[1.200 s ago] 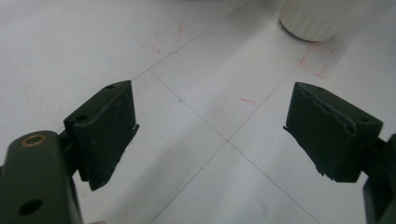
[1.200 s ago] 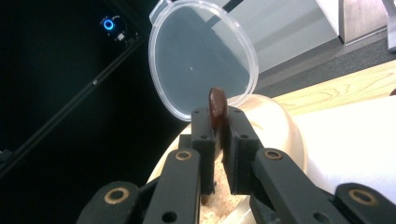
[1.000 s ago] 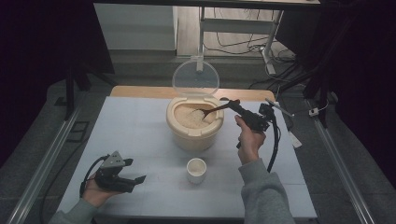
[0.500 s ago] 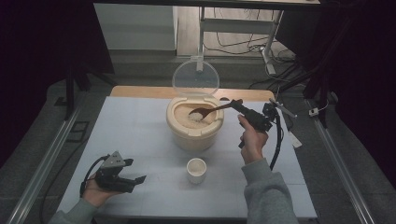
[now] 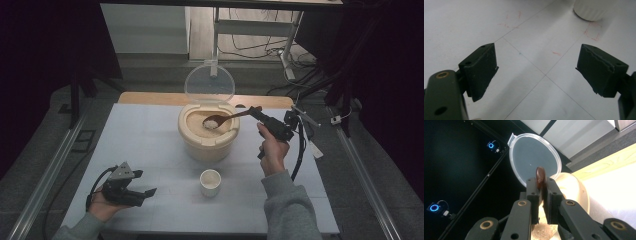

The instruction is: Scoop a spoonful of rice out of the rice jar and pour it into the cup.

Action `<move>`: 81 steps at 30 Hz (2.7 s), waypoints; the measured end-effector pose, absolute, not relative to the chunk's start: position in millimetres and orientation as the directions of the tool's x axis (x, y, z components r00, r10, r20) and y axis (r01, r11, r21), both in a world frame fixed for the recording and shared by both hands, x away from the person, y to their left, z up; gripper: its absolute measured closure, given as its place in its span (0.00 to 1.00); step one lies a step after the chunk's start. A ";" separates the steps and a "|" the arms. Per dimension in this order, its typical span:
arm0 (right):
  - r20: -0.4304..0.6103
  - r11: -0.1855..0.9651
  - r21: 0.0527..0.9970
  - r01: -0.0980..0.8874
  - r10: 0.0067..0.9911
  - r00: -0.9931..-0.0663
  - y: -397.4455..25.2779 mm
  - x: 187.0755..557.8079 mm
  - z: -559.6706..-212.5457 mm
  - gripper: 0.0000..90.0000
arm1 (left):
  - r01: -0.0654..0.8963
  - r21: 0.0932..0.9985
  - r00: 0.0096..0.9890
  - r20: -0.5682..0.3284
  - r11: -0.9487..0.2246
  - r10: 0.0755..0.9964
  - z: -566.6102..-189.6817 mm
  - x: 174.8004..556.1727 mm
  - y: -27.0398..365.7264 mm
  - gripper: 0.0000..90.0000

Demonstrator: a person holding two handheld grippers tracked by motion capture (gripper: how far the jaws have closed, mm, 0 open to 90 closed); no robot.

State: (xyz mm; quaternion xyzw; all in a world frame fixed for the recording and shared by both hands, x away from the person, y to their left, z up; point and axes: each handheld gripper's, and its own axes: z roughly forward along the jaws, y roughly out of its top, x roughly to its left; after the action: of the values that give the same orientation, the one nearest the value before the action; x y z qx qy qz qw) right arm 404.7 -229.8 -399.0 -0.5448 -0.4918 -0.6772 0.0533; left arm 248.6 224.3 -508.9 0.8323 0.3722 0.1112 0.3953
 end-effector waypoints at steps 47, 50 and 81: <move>0.789 -0.303 0.585 0.752 0.429 -0.441 -255.1 343.3 -426.5 0.93 | 0.541 0.733 0.696 -0.115 -0.413 0.709 -511.3 249.9 225.5 0.18; 0.768 -0.273 0.600 0.752 0.458 -0.447 -251.9 342.6 -430.0 0.93 | 0.541 0.732 0.697 -0.114 -0.414 0.708 -511.3 250.0 225.4 0.18; 0.410 -0.017 0.872 0.489 0.570 -0.712 -231.3 316.6 -402.2 0.93 | 0.539 0.732 0.696 -0.110 -0.416 0.709 -511.0 249.9 226.8 0.18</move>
State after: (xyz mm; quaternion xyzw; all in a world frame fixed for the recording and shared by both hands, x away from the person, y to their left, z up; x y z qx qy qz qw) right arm 316.6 -231.3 -402.2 -0.3779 -0.7004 -0.6046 -0.0336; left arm 249.9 226.8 -511.0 0.8344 0.3741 0.1091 0.3899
